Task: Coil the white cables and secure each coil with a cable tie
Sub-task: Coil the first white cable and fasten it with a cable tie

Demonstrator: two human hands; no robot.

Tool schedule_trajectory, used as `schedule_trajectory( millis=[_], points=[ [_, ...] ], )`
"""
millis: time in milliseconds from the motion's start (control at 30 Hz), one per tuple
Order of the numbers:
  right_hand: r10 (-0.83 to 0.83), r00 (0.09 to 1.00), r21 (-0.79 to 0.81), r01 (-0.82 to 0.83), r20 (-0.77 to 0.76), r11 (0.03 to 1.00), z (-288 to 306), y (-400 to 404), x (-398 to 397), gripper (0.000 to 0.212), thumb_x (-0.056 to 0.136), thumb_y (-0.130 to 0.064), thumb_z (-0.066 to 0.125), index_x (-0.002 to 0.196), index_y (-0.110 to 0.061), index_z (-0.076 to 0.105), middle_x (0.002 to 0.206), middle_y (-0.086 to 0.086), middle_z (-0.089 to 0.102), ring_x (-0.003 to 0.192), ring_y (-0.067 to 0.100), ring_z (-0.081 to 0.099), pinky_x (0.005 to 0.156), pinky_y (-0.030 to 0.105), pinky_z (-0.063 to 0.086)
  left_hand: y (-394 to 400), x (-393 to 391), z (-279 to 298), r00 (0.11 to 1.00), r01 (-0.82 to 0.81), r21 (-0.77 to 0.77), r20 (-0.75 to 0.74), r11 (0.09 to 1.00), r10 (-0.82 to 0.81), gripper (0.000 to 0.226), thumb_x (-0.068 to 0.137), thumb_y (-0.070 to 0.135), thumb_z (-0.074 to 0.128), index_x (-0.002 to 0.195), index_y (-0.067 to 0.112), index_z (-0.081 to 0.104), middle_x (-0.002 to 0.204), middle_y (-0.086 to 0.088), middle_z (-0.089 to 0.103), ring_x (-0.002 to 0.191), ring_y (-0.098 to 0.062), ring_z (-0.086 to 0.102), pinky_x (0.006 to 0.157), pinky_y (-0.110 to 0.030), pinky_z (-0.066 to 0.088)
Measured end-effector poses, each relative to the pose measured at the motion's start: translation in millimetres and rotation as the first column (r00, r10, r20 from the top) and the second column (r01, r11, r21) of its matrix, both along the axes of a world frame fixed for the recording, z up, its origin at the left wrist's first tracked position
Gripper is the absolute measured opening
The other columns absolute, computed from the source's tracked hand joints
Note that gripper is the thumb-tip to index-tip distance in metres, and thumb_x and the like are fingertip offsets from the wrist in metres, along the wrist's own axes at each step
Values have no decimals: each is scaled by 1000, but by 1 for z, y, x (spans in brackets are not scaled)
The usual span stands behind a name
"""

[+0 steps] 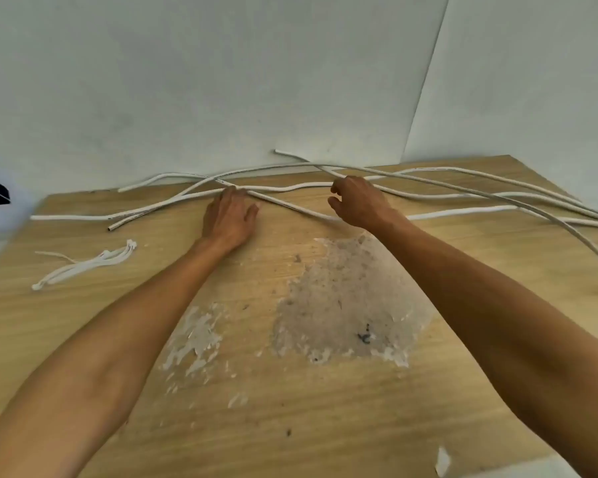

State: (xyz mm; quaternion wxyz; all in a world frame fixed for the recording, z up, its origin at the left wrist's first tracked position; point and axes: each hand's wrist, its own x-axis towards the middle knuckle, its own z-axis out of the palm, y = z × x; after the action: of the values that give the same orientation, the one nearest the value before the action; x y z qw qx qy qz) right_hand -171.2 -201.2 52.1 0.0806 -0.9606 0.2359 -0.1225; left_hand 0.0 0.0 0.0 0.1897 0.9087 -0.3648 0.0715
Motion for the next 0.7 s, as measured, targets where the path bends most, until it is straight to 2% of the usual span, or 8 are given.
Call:
schedule_trajectory(
  millis=[133,300,500,600,700],
  points=[
    [-1,1000,-8,1,-20,1000,-3,-6,16,36,97,-31,54,127,-13,61,128,10,62,117,29,58,88,43,52,-11,45,0,996,-90,-65,-14,994,89,51,104,36,41,145,6,43,152,-18,40,140,-37,35,114,-48,32],
    [24,1000,-9,-24,-20,1000,-12,-10,38,36,96,-33,56,126,-14,62,125,9,64,114,29,59,88,47,53,-29,76,0,989,-125,-77,75,989,131,41,103,25,43,137,3,50,136,-21,53,126,-39,46,107,-46,36],
    [56,998,-27,-56,2,998,-20,-6,55,35,96,-32,57,125,-13,62,124,9,64,112,28,61,85,44,54,-44,106,6,979,-205,-115,-6,972,205,28,99,14,52,120,7,69,123,-20,62,120,-38,48,101,-42,40],
    [66,998,-33,-66,-1,997,-21,-3,59,35,97,-32,57,124,-12,63,122,10,63,110,29,60,84,44,54,-47,105,10,979,-188,-121,61,975,196,24,100,14,52,113,8,71,116,-18,62,115,-37,50,95,-45,40],
    [65,998,-41,-64,24,997,-15,1,60,33,97,-31,55,122,-10,63,121,11,63,111,30,59,82,43,53,-45,96,18,976,-149,-191,128,970,175,20,102,18,50,115,13,65,116,-14,61,113,-35,52,89,-45,42]
  ],
)
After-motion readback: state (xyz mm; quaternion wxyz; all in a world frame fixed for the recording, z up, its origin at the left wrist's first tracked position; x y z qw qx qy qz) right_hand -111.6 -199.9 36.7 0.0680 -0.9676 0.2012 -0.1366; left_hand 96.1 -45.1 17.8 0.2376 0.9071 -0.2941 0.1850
